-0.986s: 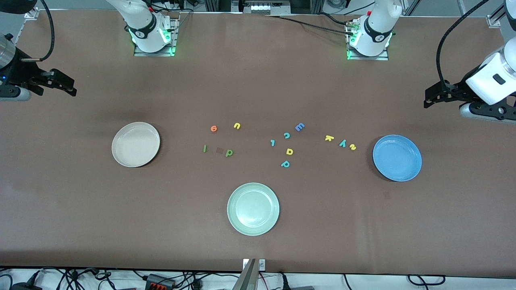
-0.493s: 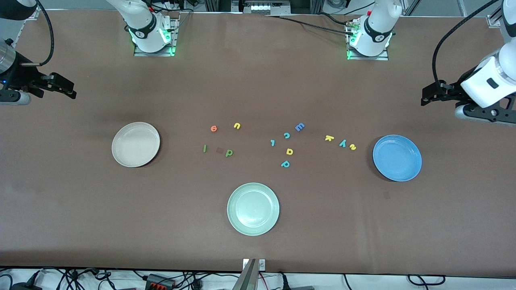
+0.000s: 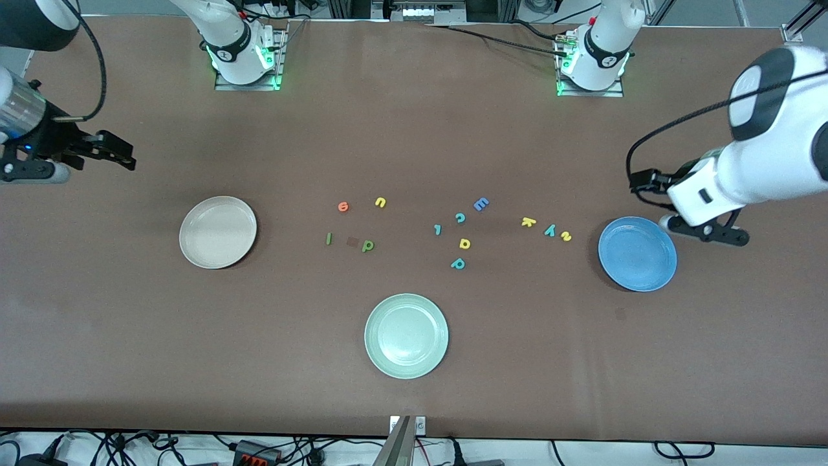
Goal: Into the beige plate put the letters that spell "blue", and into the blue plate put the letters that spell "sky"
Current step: 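Reach the right gripper to the orange e while the left gripper reaches the yellow s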
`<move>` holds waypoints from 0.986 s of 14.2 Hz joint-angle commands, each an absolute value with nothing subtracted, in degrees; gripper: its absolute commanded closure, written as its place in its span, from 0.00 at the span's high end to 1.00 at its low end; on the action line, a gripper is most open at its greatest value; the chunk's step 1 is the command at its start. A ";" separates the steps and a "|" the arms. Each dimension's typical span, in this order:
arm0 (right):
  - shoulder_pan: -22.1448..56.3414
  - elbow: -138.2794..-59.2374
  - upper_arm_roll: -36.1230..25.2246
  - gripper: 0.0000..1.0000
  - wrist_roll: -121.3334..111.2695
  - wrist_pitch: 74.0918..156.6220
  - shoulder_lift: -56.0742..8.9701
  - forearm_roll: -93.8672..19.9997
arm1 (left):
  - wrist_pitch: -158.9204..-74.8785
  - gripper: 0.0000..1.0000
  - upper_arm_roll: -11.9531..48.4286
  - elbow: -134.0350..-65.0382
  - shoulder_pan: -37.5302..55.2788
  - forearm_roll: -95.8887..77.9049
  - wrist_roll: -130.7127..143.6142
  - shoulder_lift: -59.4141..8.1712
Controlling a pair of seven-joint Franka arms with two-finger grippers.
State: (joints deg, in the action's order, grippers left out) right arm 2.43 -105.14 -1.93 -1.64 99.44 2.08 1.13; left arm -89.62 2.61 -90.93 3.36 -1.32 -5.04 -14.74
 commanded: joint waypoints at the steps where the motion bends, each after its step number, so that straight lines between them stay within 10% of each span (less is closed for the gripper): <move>1: 7.01 -103.45 -1.85 1.00 -1.58 99.58 -2.79 1.40 | -92.97 1.00 2.55 -89.65 3.43 -1.32 -4.75 -19.41; 14: 27.67 -108.35 -1.85 1.00 8.15 118.53 -20.74 -3.16 | -115.02 0.79 2.90 -97.36 3.52 -6.24 9.14 -35.24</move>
State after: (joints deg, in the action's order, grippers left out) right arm 24.60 -105.73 -1.31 5.27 113.80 -20.51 -2.49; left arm -110.63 2.92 -93.76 4.00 -5.16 8.27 -35.20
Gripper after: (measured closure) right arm 0.000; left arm 0.185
